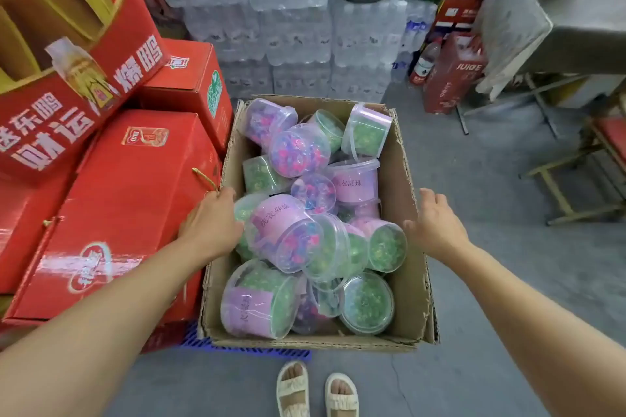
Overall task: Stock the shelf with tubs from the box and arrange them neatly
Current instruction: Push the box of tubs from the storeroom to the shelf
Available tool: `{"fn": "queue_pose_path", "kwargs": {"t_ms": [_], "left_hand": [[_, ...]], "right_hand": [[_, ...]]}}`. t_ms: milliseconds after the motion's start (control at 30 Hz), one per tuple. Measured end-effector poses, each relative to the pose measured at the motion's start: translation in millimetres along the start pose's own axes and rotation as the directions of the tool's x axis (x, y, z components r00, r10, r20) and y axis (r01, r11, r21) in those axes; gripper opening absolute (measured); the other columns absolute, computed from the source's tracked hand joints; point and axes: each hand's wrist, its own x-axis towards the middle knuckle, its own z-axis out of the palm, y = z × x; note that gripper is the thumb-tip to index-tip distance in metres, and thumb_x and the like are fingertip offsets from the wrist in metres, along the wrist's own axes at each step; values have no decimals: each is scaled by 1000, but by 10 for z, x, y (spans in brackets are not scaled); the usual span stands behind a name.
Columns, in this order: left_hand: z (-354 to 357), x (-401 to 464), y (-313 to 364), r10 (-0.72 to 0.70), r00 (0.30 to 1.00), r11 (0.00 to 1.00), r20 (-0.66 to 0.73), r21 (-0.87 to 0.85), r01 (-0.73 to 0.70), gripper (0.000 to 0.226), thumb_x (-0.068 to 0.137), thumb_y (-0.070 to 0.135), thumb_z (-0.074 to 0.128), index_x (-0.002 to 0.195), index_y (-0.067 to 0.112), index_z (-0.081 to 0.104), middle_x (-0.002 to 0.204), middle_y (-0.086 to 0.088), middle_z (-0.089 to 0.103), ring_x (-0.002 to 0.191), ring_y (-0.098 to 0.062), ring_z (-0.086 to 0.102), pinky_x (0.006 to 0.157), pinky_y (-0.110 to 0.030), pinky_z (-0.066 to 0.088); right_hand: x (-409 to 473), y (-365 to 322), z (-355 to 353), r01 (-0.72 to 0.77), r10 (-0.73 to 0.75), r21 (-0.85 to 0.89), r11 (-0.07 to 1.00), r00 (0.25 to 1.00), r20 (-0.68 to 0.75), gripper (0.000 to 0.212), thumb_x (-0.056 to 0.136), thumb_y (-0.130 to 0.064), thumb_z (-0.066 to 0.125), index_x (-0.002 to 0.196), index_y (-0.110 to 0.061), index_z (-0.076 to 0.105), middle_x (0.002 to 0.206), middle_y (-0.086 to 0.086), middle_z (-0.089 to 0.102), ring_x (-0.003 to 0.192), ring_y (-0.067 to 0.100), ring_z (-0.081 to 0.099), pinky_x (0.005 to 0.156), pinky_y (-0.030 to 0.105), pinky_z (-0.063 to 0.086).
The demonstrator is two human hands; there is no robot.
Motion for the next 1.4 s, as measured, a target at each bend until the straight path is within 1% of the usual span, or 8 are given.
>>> {"fn": "queue_pose_path", "kwargs": {"t_ms": [133,367,500,633,733,933,1200,1400], "left_hand": [[81,96,-65,-39,999,999,-7,-24,39,48,84,18,57,128,11,41,123,-18,48,113,-40,51,92,-46,44],[160,105,-31,-68,998,994,-17,-86,66,46,86,12,53,129,9,39,125,-19,45,114,-39,48,92,-45,42],[202,70,-36,-88,996,991,-17,-105,85,49,86,14,56,131,8,37,129,-17,43,119,-37,46,96,-46,41],[225,38,13,-131,991,984,-8,-120,129,51,85,15,57,132,8,37,131,-16,43,119,-36,47,95,-43,41],[253,24,57,-152,988,981,-12,-123,149,52,85,14,56,133,8,37,132,-16,43,118,-35,48,95,-43,40],[290,26,101,-184,983,976,-30,-128,178,50,86,16,58,132,7,38,132,-16,43,120,-34,46,96,-41,38],[439,118,116,-228,964,967,-135,-144,209,49,86,12,56,132,5,38,134,-15,40,124,-33,40,100,-40,35],[530,280,154,-361,930,921,-76,-188,342,47,89,6,47,133,1,31,123,-28,53,112,-45,51,86,-44,41]], "right_hand": [[108,-23,75,-10,10,4,1000,1000,-10,50,88,-20,56,130,-7,33,128,15,44,111,37,49,79,41,40],[372,63,220,-57,57,21,998,998,-27,32,92,-14,51,119,-2,40,108,22,59,85,37,52,66,36,36],[401,78,296,-108,106,-87,990,994,-28,29,92,-23,54,107,-4,38,104,22,60,93,39,57,66,36,37],[420,108,365,-61,51,-122,991,995,-80,22,92,-14,50,94,-8,29,98,24,61,87,39,56,65,37,36],[455,155,373,-45,30,-110,993,990,-135,14,89,-5,44,93,-8,31,93,25,61,75,34,46,64,37,36],[514,228,267,-11,-6,-106,994,987,-158,13,86,-4,45,92,-7,34,93,28,60,75,35,45,65,38,33],[769,213,96,-4,-25,-154,988,982,-185,21,86,-5,50,105,-4,42,97,32,59,89,47,55,67,40,32],[777,234,168,-5,-20,-153,988,986,-165,20,87,-8,50,103,-5,39,92,29,59,84,44,54,66,39,33]]}}
